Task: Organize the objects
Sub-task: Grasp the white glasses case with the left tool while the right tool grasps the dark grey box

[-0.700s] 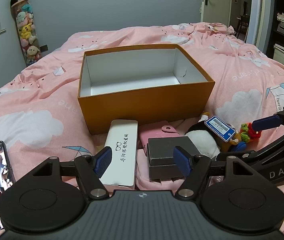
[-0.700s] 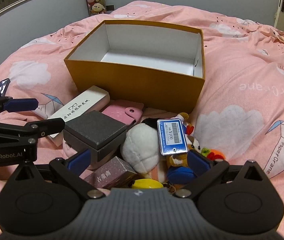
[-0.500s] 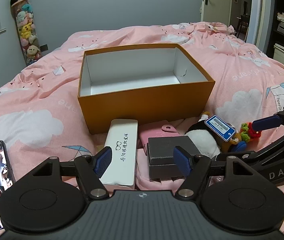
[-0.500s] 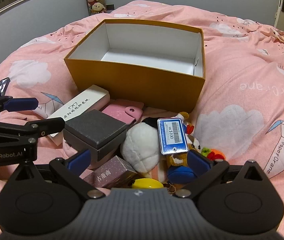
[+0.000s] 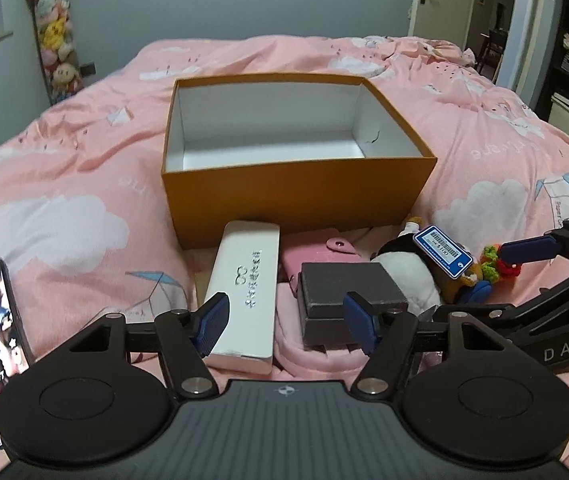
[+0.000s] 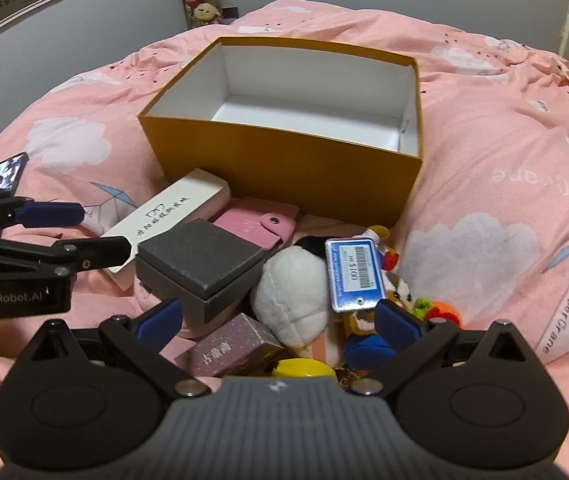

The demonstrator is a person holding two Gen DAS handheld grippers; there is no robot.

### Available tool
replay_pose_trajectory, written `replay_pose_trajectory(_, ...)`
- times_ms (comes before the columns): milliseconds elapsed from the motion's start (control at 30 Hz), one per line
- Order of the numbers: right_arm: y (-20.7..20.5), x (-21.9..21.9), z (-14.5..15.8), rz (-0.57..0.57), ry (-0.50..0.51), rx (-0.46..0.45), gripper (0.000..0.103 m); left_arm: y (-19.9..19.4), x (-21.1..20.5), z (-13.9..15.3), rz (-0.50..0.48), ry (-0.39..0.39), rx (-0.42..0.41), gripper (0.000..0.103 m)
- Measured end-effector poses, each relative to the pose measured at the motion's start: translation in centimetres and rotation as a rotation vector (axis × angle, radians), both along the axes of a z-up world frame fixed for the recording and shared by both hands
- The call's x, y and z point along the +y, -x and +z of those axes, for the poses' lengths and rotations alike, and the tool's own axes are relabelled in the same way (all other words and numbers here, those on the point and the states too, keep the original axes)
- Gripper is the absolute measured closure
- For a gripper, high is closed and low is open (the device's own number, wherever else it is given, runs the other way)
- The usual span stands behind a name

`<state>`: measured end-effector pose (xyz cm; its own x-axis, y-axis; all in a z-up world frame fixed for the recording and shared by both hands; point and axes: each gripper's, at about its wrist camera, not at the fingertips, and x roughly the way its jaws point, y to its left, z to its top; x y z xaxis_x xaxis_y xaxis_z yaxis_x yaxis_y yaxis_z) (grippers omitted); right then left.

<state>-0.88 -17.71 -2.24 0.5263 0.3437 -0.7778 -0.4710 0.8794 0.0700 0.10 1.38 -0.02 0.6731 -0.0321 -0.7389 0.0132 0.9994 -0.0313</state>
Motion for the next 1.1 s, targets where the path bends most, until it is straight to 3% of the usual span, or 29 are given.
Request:
replay_pose_trajectory(300,-1.1,2.4,0.9,0.183,0.002,0.038,0.027,-1.4,2.1,-0.2,-0.012,0.035,0.087,0.029)
replay_pose_trajectory(500,-2.0,5.6,0.6,0.345,0.056,0.078,0.036,-3.3,3.1,-1.3,-0.037,0.030,0.181,0.030)
replay_pose_trajectory(800,-3.2,9.1,-1.1,0.497,0.207,0.085,0.040,-6.1,3.6,-3.0,-0.073,0.011,0.285,0.030)
replay_pose_trajectory(1100,-3.9,10.3,-2.0,0.577,0.263,0.079,0.027,-8.4,3.8,-4.4,-0.083,0.018,0.351,0.027)
